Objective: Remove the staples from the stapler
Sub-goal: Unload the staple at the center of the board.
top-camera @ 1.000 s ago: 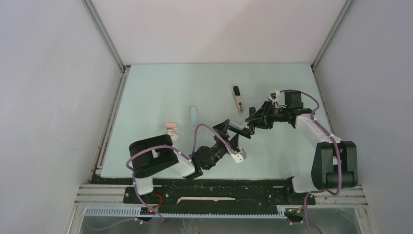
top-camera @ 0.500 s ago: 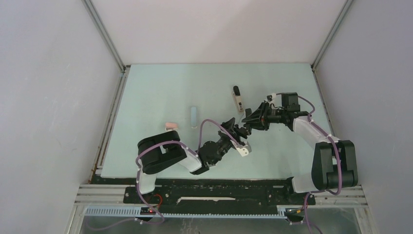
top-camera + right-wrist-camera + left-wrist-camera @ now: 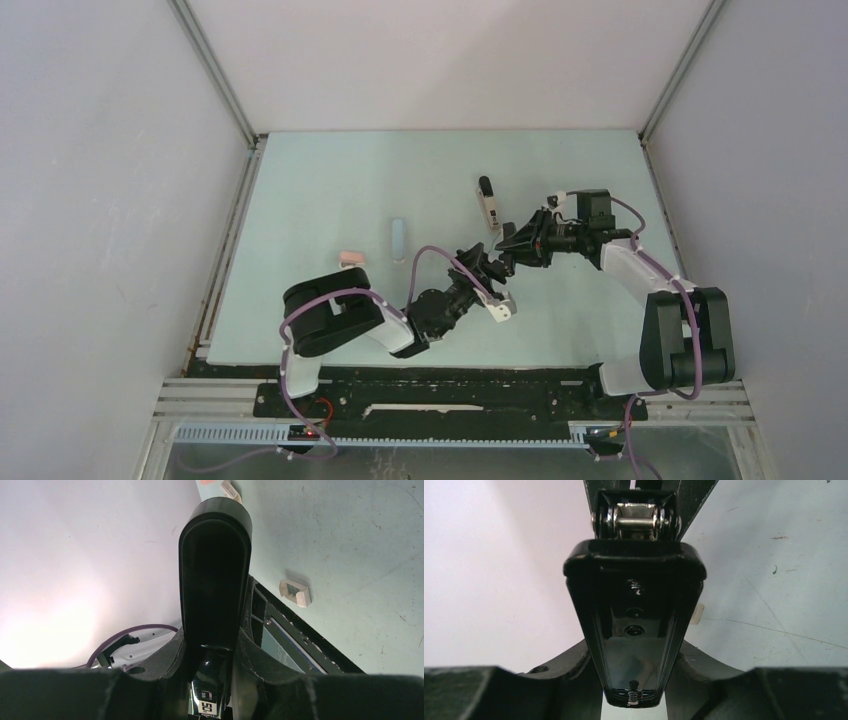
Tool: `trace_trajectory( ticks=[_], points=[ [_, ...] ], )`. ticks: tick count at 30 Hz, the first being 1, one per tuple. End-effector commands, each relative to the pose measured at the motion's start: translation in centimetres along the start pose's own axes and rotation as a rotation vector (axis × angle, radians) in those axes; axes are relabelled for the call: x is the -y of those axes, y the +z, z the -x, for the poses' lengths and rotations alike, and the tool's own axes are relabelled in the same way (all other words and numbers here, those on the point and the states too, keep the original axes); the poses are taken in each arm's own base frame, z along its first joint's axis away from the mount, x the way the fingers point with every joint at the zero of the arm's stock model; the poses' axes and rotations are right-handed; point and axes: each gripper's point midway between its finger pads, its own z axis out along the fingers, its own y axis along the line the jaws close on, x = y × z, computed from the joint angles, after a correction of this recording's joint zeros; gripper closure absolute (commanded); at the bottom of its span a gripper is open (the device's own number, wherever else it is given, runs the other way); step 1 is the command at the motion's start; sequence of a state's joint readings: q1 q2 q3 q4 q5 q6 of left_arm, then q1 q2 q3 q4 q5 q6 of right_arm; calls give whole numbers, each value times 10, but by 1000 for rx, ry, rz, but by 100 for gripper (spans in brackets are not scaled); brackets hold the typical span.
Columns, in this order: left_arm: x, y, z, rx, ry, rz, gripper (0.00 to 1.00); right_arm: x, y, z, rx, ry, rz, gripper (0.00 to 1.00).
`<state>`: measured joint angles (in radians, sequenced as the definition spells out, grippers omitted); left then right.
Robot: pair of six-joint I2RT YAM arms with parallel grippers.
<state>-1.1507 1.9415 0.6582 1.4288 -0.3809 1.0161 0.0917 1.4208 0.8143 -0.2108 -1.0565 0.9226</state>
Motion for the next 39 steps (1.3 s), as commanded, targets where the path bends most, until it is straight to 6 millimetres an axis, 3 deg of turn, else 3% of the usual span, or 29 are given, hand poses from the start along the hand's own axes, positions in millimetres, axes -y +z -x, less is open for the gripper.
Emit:
trace_trajectory(
  ticks=[1, 5, 11, 16, 20, 25, 30, 33, 39],
  points=[
    [-31, 1, 14, 44, -27, 81, 100, -10, -1, -7, -42, -35, 47, 66],
    [-29, 1, 11, 36, -16, 75, 100, -6, 2, -5, -47, -26, 43, 45],
    [-27, 1, 9, 33, -16, 71, 100, -3, 3, -3, -47, -28, 38, 29],
    [-36, 0, 7, 30, -74, 94, 100, 2, 3, -2, -34, -51, 23, 14],
    [-48, -6, 8, 36, -129, 114, 100, 4, -3, 3, -15, -112, 30, 6],
    [-58, -17, 7, 46, -207, 109, 100, -5, -20, 5, -10, -289, 105, 5],
    [-60, -22, 7, 12, -306, 62, 100, -23, -46, 4, -15, -517, 234, 6],
    [-58, -23, 11, -6, -378, -1, 100, -30, -56, 2, 10, -727, 216, 5],
    [-67, -25, 30, 14, -580, -134, 100, -31, -67, -9, 18, -1518, 247, 1]
  ],
)
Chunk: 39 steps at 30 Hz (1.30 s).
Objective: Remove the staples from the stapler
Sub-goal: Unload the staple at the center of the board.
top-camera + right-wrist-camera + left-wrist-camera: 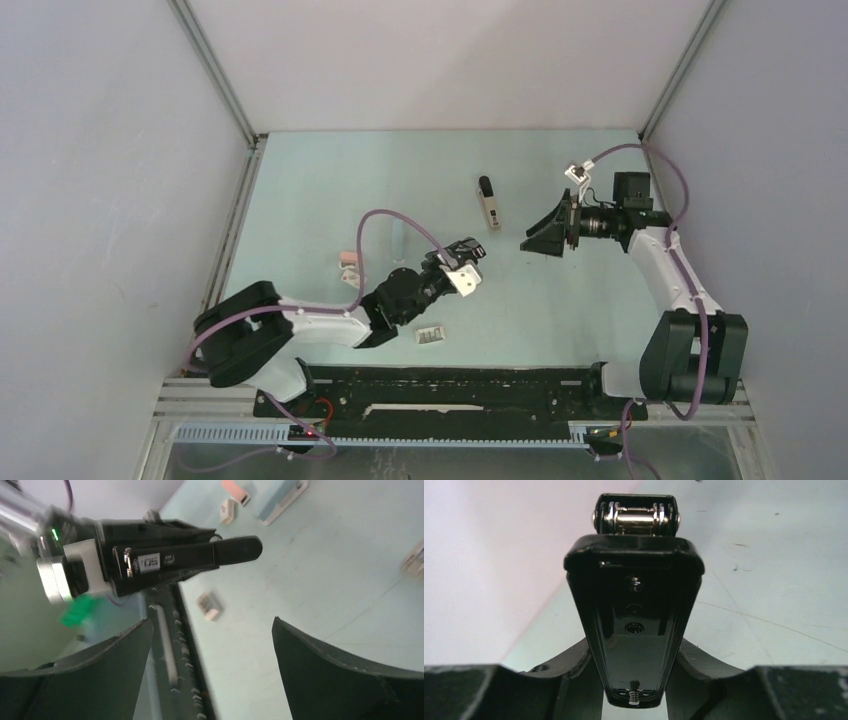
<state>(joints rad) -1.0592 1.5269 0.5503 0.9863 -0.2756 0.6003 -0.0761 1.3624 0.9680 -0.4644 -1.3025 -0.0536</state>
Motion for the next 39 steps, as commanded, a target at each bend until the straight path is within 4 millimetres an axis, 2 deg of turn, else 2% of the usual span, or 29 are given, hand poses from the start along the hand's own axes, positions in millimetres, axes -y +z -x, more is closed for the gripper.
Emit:
trace_trajectory(
  ticks=[1, 3, 4, 6, 9, 12, 19, 23, 26, 30, 39],
  points=[
    [-14, 2, 47, 95, -245, -87, 100, -22, -10, -14, -27, -811, 121, 0],
    [-13, -1, 52, 96, -299, -147, 100, -20, -9, -30, -63, -1103, 171, 0],
    [-11, -2, 56, 103, -322, -180, 100, -18, -6, -34, -88, -1189, 194, 0],
    [-10, -4, 64, 112, -357, -230, 100, -19, 2, -29, -97, -1234, 232, 0],
    [-8, -6, 67, 108, -394, -278, 100, -33, 19, -23, -74, -1206, 321, 0],
    [-6, -8, 71, 113, -409, -312, 100, -40, 35, -29, -107, -1173, 395, 0],
    [-1, -11, 79, 137, -425, -363, 100, -24, 69, -25, -235, -1072, 350, 6],
    [-2, -12, 80, 141, -421, -362, 100, -20, 79, -36, -299, -1044, 346, 9],
    [-3, -12, 78, 141, -421, -366, 100, -18, 85, -45, -335, -1025, 354, 15],
    [-2, -12, 74, 133, -419, -375, 100, -14, 92, -47, -347, -998, 352, 25],
    [-3, -16, 73, 140, -430, -400, 100, -12, 98, -54, -380, -999, 354, 60]
  ],
)
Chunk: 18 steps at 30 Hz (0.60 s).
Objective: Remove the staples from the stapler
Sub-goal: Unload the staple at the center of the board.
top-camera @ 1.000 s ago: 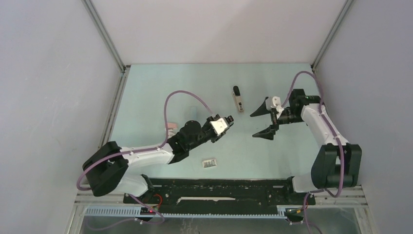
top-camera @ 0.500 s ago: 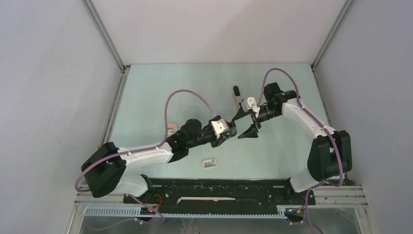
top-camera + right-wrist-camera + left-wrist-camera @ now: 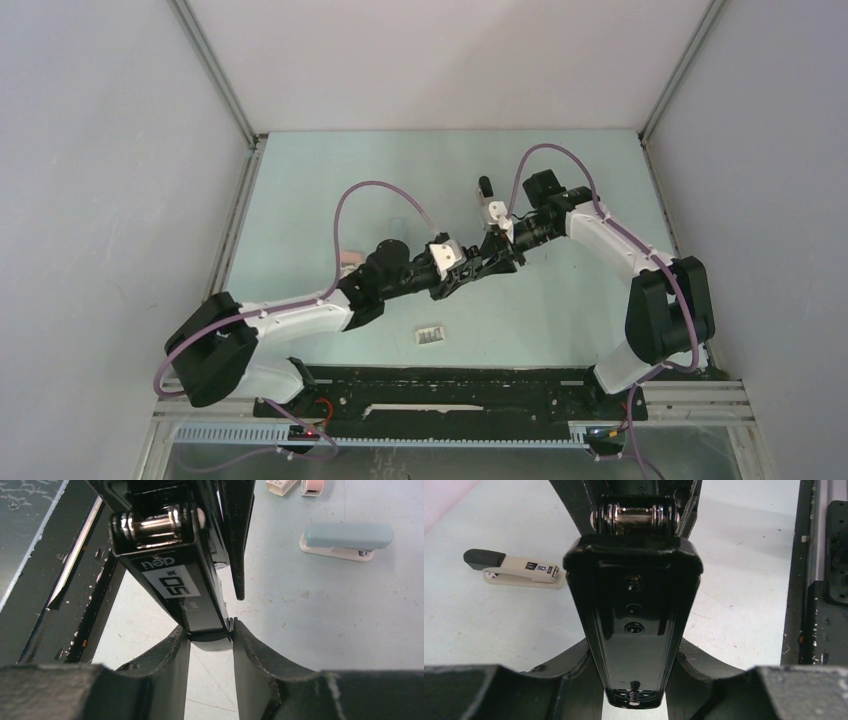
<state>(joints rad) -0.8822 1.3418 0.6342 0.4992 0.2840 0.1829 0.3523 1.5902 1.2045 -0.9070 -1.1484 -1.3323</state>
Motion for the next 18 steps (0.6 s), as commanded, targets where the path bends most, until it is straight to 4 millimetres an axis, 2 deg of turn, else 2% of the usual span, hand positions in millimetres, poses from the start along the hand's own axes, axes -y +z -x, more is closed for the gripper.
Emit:
trace_trajectory(
  ticks=[1, 6, 11, 15, 18],
  points=[
    [-6, -4, 73, 197, 41, -14, 100, 7, 1, 7, -1, -22, -4, 62],
    [-3, -6, 73, 200, 43, -39, 100, 5, 0, 8, -6, -35, -4, 80],
    [-2, -10, 63, 171, 35, -57, 100, 4, -7, 0, -78, -27, -29, 89],
    [-8, -13, 42, 96, 36, -37, 100, 6, -18, -17, -167, -20, -73, 93],
    [-18, -14, 22, 23, 40, 9, 100, 15, -30, -32, -228, -14, -140, 94]
  ],
)
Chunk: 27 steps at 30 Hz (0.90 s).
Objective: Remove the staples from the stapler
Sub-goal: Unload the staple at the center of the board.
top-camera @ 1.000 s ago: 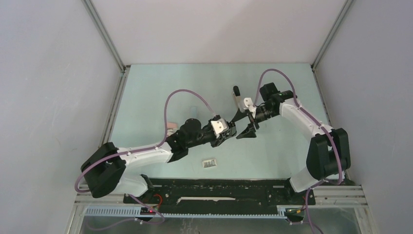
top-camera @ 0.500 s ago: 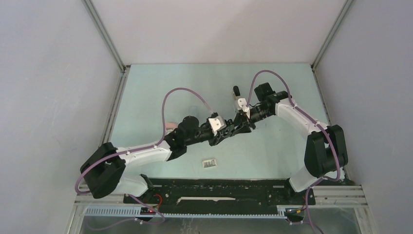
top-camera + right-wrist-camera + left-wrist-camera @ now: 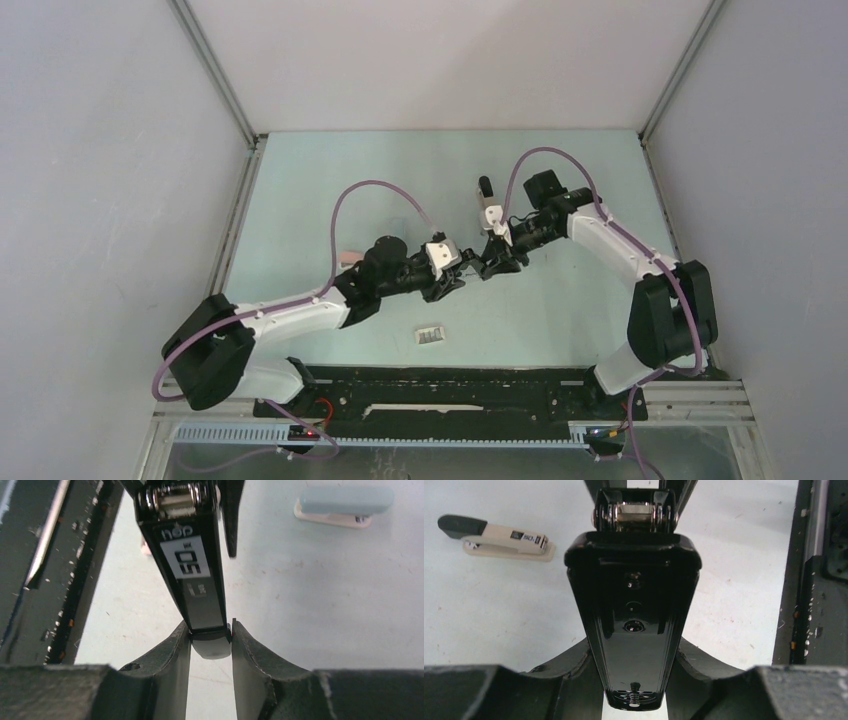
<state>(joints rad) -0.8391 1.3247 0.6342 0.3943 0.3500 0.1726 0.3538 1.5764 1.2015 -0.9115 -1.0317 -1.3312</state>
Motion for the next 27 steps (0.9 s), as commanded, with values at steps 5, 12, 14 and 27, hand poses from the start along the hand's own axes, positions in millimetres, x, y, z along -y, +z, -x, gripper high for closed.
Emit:
trace_trajectory(
  ticks=[5, 12, 14, 27],
  points=[
    [-34, -3, 20, -16, 87, 98, 100, 25, -43, -42, -210, 16, -198, 95],
    [-54, 11, 7, -152, 89, 119, 100, 35, -52, -78, -342, 31, -275, 96],
    [-59, 16, 2, -194, 89, 121, 100, 39, -53, -86, -367, 48, -293, 97],
    [-74, 33, -25, -370, 99, 123, 100, 42, -51, -105, -362, 126, -302, 98]
  ],
)
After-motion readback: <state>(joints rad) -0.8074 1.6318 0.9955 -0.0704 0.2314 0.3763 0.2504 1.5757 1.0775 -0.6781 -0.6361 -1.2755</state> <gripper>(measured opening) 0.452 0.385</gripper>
